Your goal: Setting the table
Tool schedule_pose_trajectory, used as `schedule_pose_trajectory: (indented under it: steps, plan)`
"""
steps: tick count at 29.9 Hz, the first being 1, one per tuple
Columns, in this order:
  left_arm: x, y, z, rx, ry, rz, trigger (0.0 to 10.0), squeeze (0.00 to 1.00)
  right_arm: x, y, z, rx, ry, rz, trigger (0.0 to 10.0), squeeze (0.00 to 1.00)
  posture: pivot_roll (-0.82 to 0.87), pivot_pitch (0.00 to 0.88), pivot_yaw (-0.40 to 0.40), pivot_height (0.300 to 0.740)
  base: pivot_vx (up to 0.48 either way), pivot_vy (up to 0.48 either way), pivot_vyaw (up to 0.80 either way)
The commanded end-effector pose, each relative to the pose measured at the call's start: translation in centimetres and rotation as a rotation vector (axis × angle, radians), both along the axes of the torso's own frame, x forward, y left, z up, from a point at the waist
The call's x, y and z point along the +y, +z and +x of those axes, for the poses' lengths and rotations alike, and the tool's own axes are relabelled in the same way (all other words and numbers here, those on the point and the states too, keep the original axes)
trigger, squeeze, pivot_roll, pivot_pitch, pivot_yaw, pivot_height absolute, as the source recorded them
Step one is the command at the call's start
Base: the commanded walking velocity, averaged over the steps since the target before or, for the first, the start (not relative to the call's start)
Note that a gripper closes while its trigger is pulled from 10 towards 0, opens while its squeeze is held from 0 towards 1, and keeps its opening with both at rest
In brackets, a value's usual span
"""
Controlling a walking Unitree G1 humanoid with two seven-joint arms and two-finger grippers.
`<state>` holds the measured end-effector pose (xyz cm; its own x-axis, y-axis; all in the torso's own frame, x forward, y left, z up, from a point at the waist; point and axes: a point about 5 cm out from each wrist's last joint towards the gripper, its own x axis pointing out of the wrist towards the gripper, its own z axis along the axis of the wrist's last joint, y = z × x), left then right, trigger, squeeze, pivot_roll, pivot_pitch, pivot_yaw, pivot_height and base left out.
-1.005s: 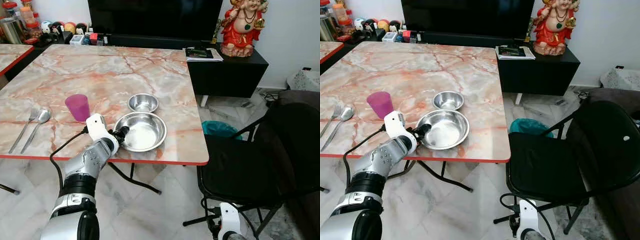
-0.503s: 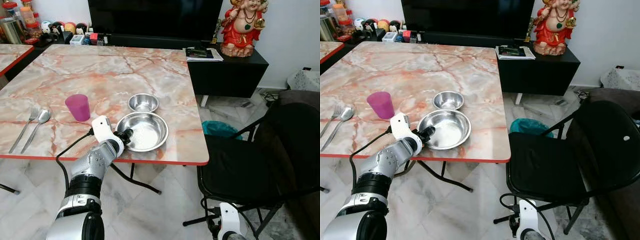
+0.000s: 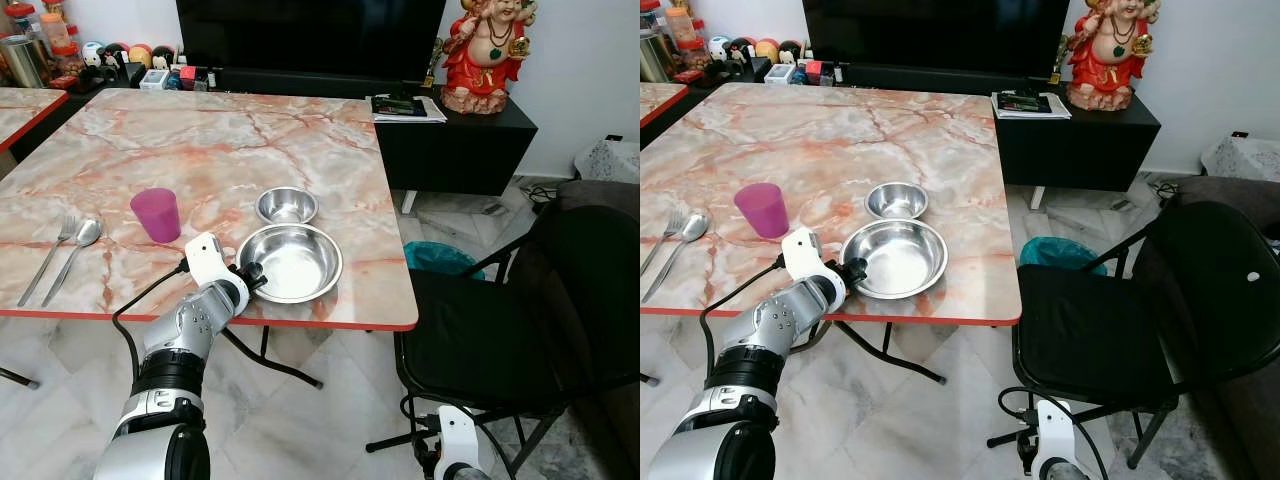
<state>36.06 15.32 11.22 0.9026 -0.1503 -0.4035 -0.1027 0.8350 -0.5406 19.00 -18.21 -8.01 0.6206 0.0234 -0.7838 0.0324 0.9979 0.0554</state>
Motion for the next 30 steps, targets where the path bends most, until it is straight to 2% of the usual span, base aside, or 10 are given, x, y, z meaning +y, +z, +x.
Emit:
schedule_pose_trajectory:
  steps: [1,19,21,24,25,26,27,28,29,30]
  plan:
    - [-0.1,0.5,0.2,-0.01,-0.001,-0.005,0.0,0.0,-0.1,0.0,-0.1,0.006,-0.008,0.0,10.0,0.0,-0.04,0.0,-0.057,0.74,0.0,0.0,0.0]
    - [-0.7,0.4,-0.2,-0.015,-0.017,-0.019,0.0,0.0,0.0,-0.1,-0.1,0.011,0.005,-0.002,10.0,0.0,-0.03,0.0,-0.059,0.74,0.0,0.0,0.0]
    - [-1.0,2.1,0.1,-0.163,-0.008,-0.081,0.0,0.0,0.0,-0.1,-0.1,0.01,0.007,-0.002,10.0,0.0,-0.03,0.0,-0.059,0.74,0.0,0.0,0.0]
    - [-1.1,4.0,0.2,-0.303,0.008,-0.153,0.0,0.0,-0.1,0.0,-0.1,0.008,0.01,-0.002,10.0,0.0,-0.03,0.0,-0.061,0.74,0.0,0.0,0.0]
    - [-1.2,5.0,0.2,-0.381,0.027,-0.22,0.0,0.0,-0.1,0.0,0.0,0.007,0.013,-0.002,10.0,0.0,-0.03,0.0,-0.063,0.74,0.0,0.0,0.0]
    - [-1.2,5.0,0.2,-0.381,0.027,-0.22,0.0,0.0,-0.1,0.0,0.0,0.007,0.013,-0.002,10.0,0.0,-0.03,0.0,-0.063,0.74,0.0,0.0,0.0]
    - [-1.4,5.4,0.2,-0.416,0.023,-0.246,4.3,0.0,-0.1,0.0,0.0,0.006,0.018,-0.003,10.0,0.0,-0.03,0.0,-0.065,0.74,0.0,0.0,0.0]
    - [-1.5,5.5,0.1,-0.426,0.019,-0.242,4.3,0.0,-0.1,0.0,0.0,0.006,0.019,-0.003,10.0,0.0,-0.03,0.0,-0.065,0.74,0.0,0.0,0.0]
    - [-1.8,5.8,0.0,-0.464,0.011,-0.262,10.0,0.0,0.0,0.0,0.1,0.002,0.019,-0.003,10.0,0.0,-0.03,0.0,-0.065,0.74,0.0,0.0,0.0]
    - [-1.9,5.9,-0.1,-0.472,0.01,-0.269,10.0,0.0,0.0,0.0,0.1,0.002,0.019,-0.003,10.0,0.0,-0.03,0.0,-0.065,0.74,0.0,0.0,0.0]
